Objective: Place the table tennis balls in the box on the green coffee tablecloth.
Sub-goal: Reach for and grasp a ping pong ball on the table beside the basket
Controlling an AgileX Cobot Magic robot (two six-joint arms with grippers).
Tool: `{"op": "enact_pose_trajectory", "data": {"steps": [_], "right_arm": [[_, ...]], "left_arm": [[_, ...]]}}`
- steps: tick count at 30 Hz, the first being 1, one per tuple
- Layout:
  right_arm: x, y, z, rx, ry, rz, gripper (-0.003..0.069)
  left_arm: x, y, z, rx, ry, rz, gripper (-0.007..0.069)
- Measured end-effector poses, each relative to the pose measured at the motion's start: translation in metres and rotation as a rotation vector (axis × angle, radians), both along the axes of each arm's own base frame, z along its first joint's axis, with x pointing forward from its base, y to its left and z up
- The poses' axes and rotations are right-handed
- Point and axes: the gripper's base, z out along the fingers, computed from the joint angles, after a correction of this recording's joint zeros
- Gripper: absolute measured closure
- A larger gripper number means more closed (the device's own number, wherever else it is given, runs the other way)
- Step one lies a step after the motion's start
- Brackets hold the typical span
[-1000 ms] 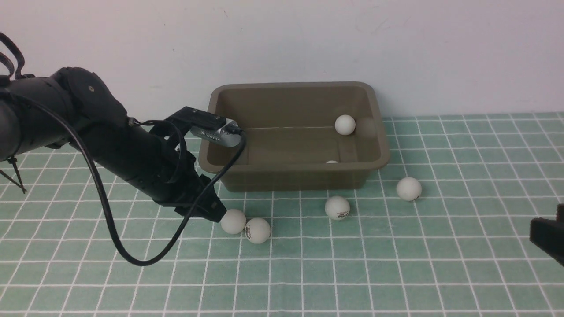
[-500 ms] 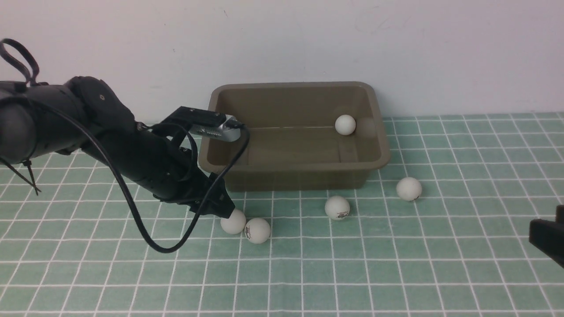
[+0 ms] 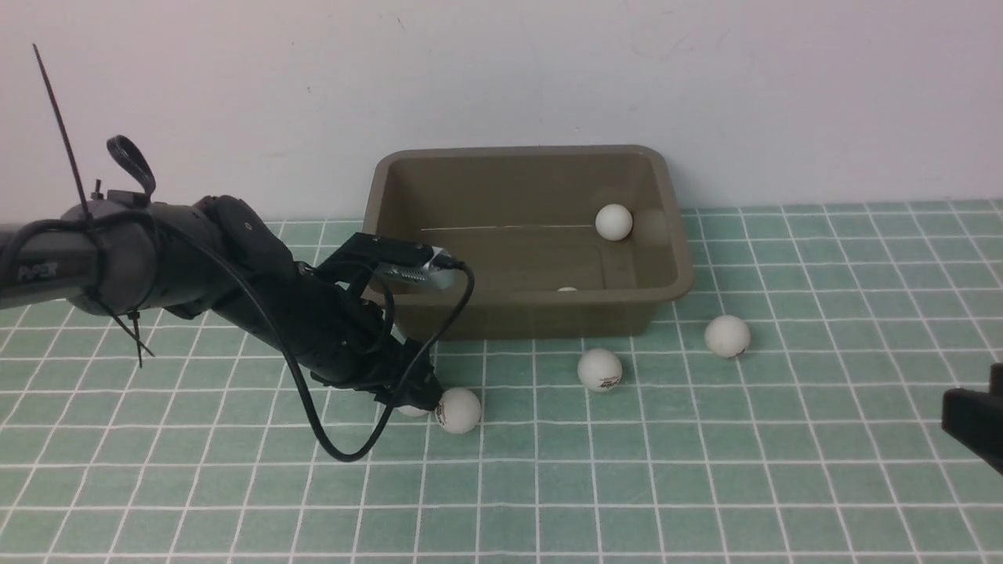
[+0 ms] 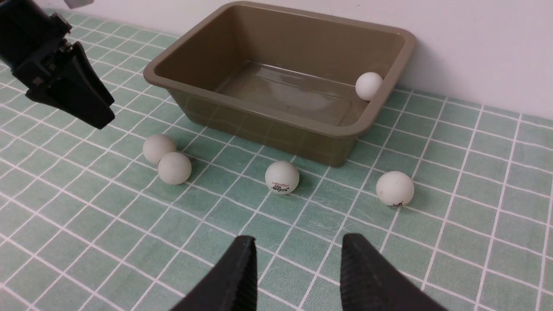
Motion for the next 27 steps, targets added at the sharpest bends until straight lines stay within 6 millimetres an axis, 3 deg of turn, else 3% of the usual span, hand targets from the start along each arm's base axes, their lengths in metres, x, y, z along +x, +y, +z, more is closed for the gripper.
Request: {"op": "enact_pose_trajectory", "data": {"steps": [2, 5, 17, 22, 27], "right_arm": [[0.000, 0.000, 0.000, 0.000, -0.001, 0.000, 0.0405], [0.000, 0.000, 0.000, -0.001, -0.001, 0.000, 0.0405], [0.000, 0.000, 0.000, -0.008, -0.005, 0.003, 0.0405], [0.001, -0.001, 0.001, -0.007, -0.014, -0.004, 0.0405], [0.001, -0.001, 0.001, -0.007, -0.017, -0.006, 0.0405]], "left_arm": [[0.003, 0.001, -0.002, 0.008, -0.025, 0.019, 0.0173], [0.006, 0.002, -0.002, 0.020, -0.054, 0.019, 0.0281], [-0.007, 0.002, 0.006, 0.062, -0.003, -0.136, 0.0282], [-0.017, 0.001, 0.032, 0.034, -0.004, -0.174, 0.0282], [-0.020, -0.001, 0.074, -0.004, -0.109, -0.212, 0.0282]]}}
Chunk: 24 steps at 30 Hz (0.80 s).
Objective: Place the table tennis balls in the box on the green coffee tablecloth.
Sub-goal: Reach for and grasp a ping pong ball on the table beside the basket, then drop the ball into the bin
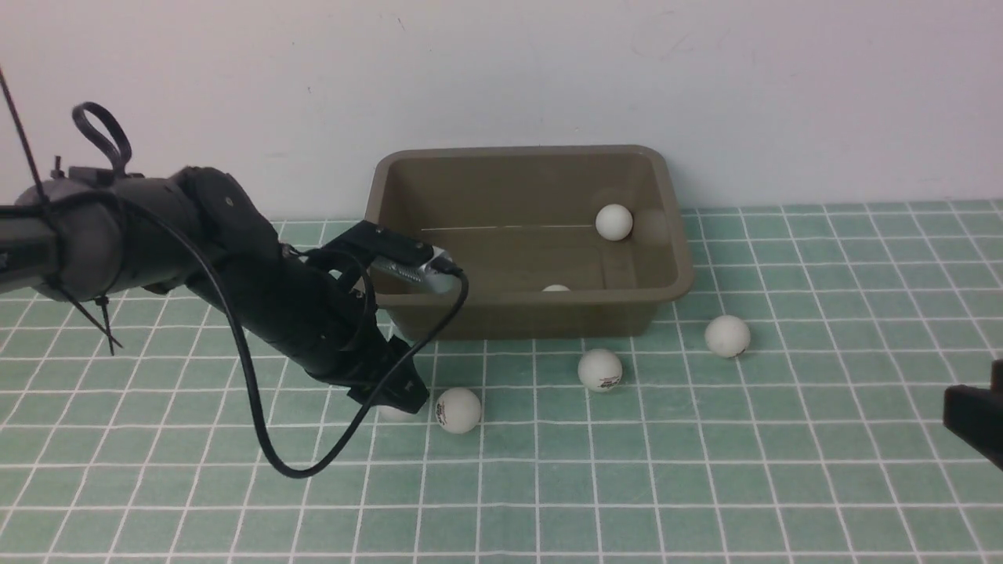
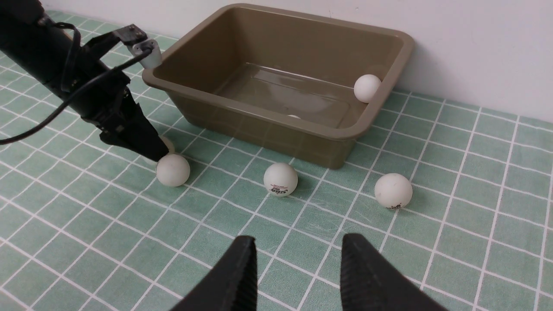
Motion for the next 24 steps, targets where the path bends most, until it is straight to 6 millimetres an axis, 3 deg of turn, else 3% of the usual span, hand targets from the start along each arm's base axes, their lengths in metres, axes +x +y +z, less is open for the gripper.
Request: {"op": "enact_pose_trajectory", "data": {"steps": [4, 11, 18, 24], "right_arm": [[0.000, 0.000, 0.000, 0.000, 0.000, 0.000, 0.0405], [0.000, 0.000, 0.000, -0.001, 0.004, 0.003, 0.0405], [-0.001, 0.000, -0.001, -0.001, 0.008, 0.006, 0.0405], [-0.001, 0.001, -0.001, 0.000, 0.009, 0.007, 0.0405]], "left_arm": [[0.009, -0.005, 0.024, -0.072, -0.132, -0.007, 0.0282], [0.031, -0.011, 0.038, -0.123, -0.345, -0.027, 0.0282], [0.061, -0.016, 0.024, -0.120, -0.444, -0.019, 0.0272], [0.069, -0.016, 0.010, -0.120, -0.407, 0.026, 0.0165]]}}
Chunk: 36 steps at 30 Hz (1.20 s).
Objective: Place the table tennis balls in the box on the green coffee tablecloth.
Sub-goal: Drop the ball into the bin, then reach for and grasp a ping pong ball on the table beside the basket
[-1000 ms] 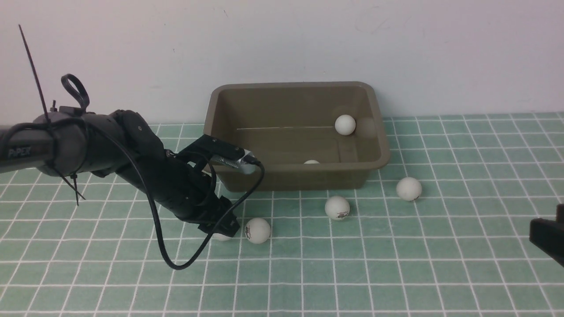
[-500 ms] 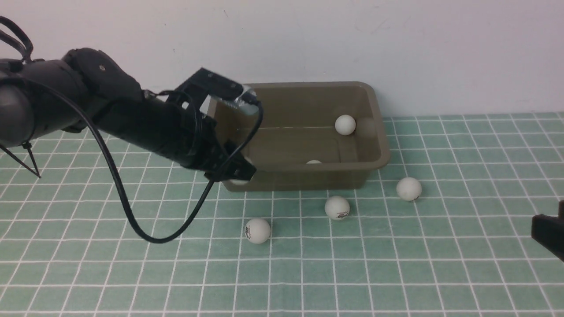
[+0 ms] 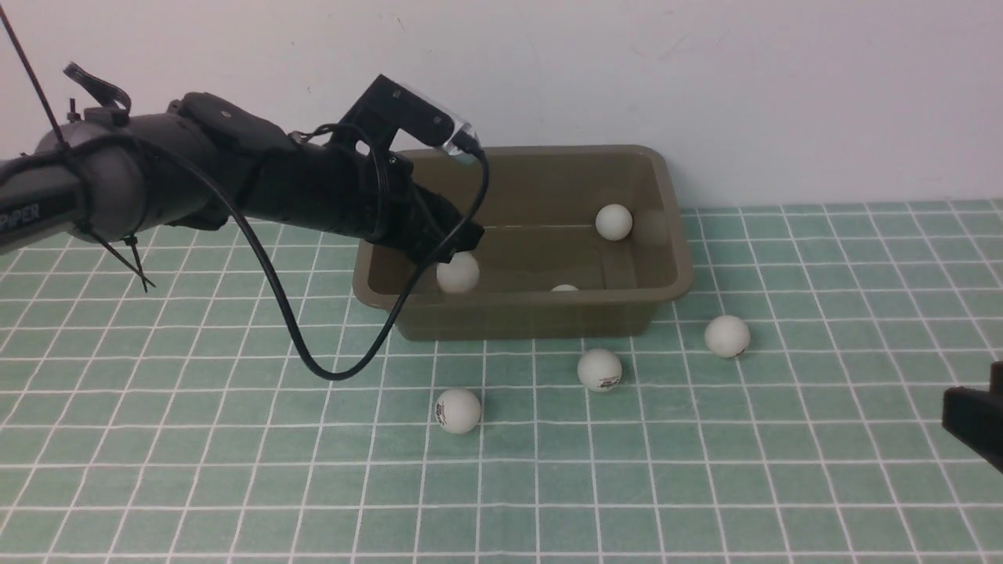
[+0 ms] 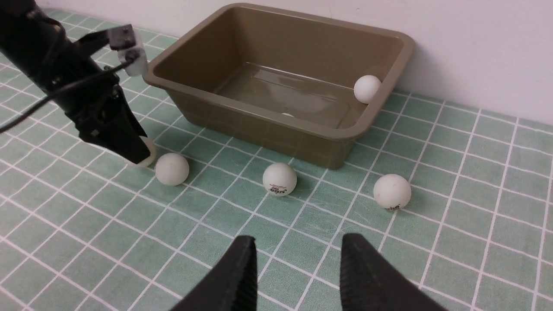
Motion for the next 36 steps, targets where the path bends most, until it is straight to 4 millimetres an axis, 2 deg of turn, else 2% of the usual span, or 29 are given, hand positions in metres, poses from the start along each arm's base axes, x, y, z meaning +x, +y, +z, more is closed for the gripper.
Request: {"op": "enact_pose_trajectory", "data": {"steps": [4, 7, 11, 13, 15, 18, 24, 27, 30, 32, 36], "right_arm": [[0.000, 0.000, 0.000, 0.001, 0.000, 0.000, 0.0405], [0.000, 0.000, 0.000, 0.001, 0.000, 0.000, 0.0405], [0.000, 0.000, 0.000, -0.001, 0.000, 0.000, 0.0405], [0.000, 0.000, 0.000, -0.001, 0.000, 0.000, 0.0405], [0.000, 0.000, 0.000, -0.001, 0.000, 0.000, 0.0405], [0.000, 0.000, 0.000, -0.001, 0.000, 0.000, 0.0405], [0.000, 0.000, 0.000, -0.002, 0.000, 0.000, 0.0405], [0.000, 0.000, 0.000, -0.002, 0.000, 0.000, 0.0405], [0.000, 0.000, 0.000, -0.002, -0.004, -0.002, 0.0405], [0.001, 0.000, 0.001, -0.002, -0.009, -0.005, 0.0405], [0.001, -0.001, 0.001, -0.001, -0.017, -0.011, 0.0405]], "left_arm": [[-0.004, 0.001, 0.010, -0.015, 0.016, 0.020, 0.0132], [-0.017, 0.003, 0.032, -0.004, 0.026, -0.004, 0.0137], [-0.049, 0.010, 0.074, 0.024, 0.096, -0.014, 0.0174], [-0.071, 0.015, 0.089, 0.044, 0.215, 0.005, 0.0207], [-0.082, 0.017, 0.092, 0.036, 0.317, 0.029, 0.0228], [-0.092, 0.017, 0.088, 0.023, 0.455, 0.049, 0.0258], [-0.105, 0.019, 0.047, 0.042, 0.629, 0.065, 0.0302], [-0.109, 0.022, 0.021, 0.044, 0.645, 0.116, 0.0304], [-0.108, 0.020, 0.007, 0.043, 0.595, 0.164, 0.0304], [-0.107, 0.012, 0.001, 0.050, 0.552, 0.165, 0.0298], [-0.104, -0.021, -0.016, 0.079, 0.472, 0.113, 0.0232]]}}
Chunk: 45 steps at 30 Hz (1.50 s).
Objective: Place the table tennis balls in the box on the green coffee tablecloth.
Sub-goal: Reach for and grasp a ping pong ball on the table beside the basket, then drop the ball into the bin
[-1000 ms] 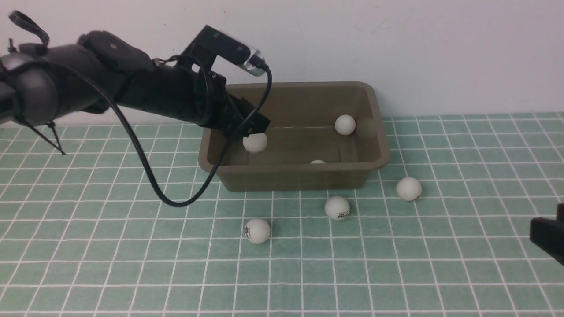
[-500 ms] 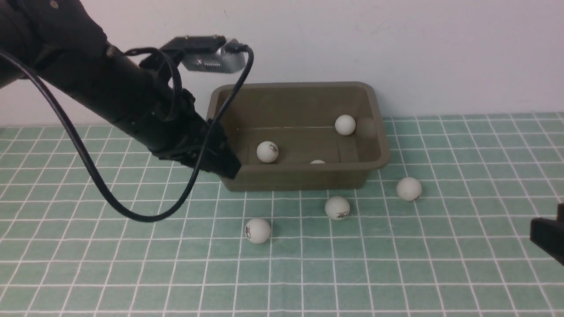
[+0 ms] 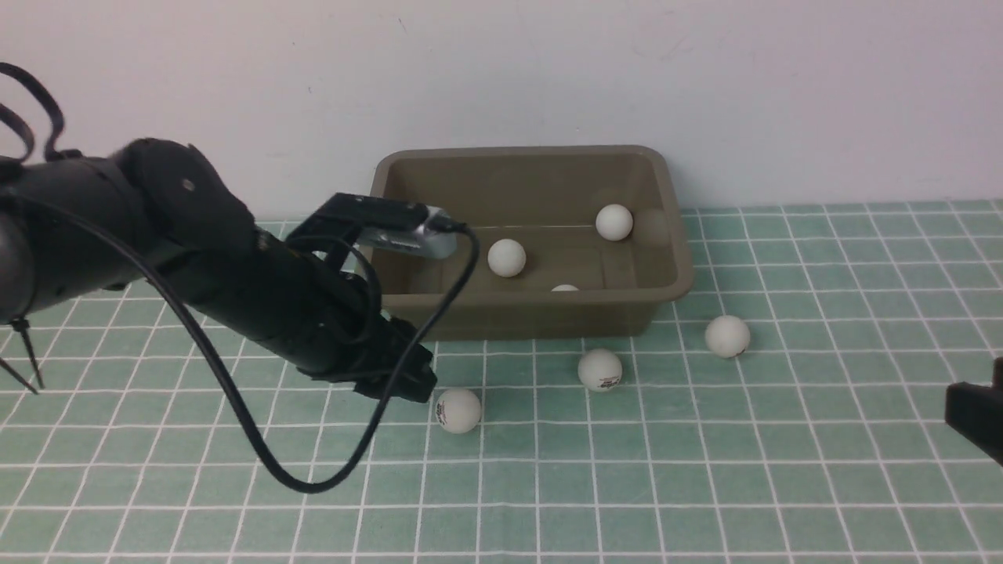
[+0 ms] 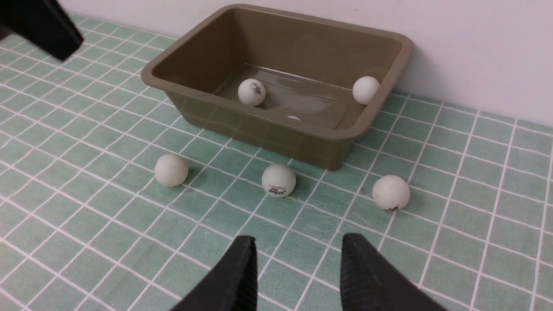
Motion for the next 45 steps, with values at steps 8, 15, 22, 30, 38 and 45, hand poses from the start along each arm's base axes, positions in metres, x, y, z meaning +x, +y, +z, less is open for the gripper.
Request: {"op": "enact_pose_trajectory", "data": {"steps": [8, 15, 22, 30, 38, 45], "right_arm": [[-0.001, 0.001, -0.001, -0.002, 0.012, 0.010, 0.0405], [-0.001, 0.001, -0.001, -0.002, 0.014, 0.011, 0.0405], [0.000, 0.000, 0.000, -0.001, 0.001, 0.001, 0.0405], [0.001, -0.001, 0.001, 0.002, -0.014, -0.011, 0.0405], [0.001, -0.001, 0.001, 0.001, -0.011, -0.009, 0.0405], [0.001, -0.001, 0.001, 0.001, -0.012, -0.009, 0.0405]], "left_arm": [[0.020, -0.013, -0.048, 0.047, -0.025, 0.057, 0.0195], [0.030, -0.014, -0.071, 0.073, -0.047, 0.094, 0.0195], [0.025, -0.015, -0.071, 0.089, -0.030, 0.017, 0.0273], [0.010, -0.018, 0.019, -0.071, -0.307, -0.090, 0.0272], [0.038, -0.012, 0.032, -0.002, -0.623, -0.010, 0.0272], [0.089, -0.006, 0.014, 0.035, -0.674, 0.054, 0.0148]]}}
